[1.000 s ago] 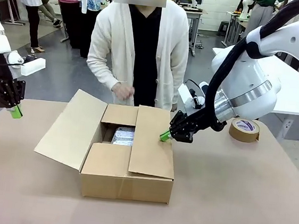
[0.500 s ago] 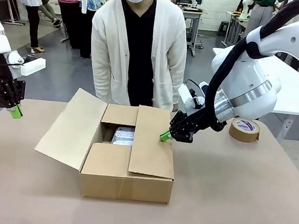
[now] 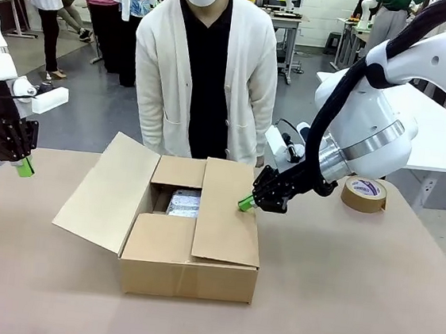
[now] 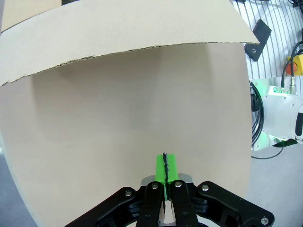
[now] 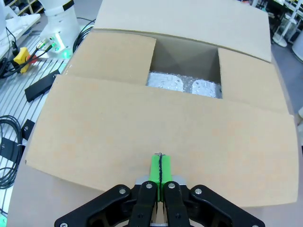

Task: Wrap the clocks to prevent damage.
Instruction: Push the left (or right) flap of the Package Box to close it.

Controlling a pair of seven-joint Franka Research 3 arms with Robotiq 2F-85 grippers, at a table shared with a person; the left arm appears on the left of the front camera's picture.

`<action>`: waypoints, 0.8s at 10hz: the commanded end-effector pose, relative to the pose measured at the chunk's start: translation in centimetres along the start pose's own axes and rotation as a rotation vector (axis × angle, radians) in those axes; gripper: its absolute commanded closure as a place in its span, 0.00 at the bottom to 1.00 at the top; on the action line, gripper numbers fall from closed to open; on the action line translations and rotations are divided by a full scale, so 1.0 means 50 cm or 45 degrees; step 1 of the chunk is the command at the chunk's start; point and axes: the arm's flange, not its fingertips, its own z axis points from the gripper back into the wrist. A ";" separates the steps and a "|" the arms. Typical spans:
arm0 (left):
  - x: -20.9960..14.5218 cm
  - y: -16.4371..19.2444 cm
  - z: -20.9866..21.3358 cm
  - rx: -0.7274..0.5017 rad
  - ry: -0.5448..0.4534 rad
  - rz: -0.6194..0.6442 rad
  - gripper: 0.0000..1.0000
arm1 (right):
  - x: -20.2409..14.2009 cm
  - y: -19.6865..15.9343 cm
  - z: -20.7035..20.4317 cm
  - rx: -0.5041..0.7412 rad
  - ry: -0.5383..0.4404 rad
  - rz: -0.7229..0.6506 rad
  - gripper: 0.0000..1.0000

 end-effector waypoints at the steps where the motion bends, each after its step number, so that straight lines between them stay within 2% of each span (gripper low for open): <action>1: -0.002 -0.001 0.001 -0.001 -0.029 -0.012 1.00 | -0.002 0.001 -0.006 -0.001 0.018 -0.022 0.99; 5: 0.000 0.000 0.000 0.000 0.000 0.000 1.00 | -0.002 0.001 -0.006 -0.001 0.018 -0.022 0.99; 6: -0.006 0.017 -0.021 -0.012 -0.047 -0.145 1.00 | -0.002 0.001 -0.006 -0.001 0.018 -0.022 0.99; 8: -0.017 0.073 -0.051 -0.020 -0.166 -0.271 1.00 | -0.002 0.001 -0.006 -0.001 0.018 -0.022 0.99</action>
